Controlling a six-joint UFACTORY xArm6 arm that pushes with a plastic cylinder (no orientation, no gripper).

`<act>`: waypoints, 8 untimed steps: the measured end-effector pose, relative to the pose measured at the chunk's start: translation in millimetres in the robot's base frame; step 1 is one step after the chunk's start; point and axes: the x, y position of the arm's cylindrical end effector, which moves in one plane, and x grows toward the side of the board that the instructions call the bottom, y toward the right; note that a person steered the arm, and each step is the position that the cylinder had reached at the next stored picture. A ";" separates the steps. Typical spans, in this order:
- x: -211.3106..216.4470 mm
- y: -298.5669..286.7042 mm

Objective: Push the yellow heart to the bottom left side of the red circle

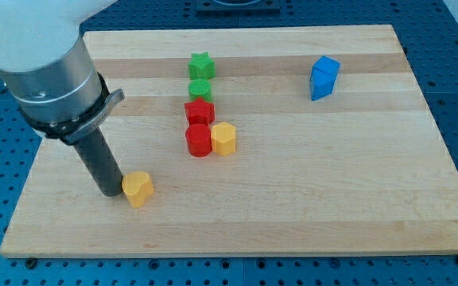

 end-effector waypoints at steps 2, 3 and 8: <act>35.1 -14.8; 39.7 2.6; -27.2 42.0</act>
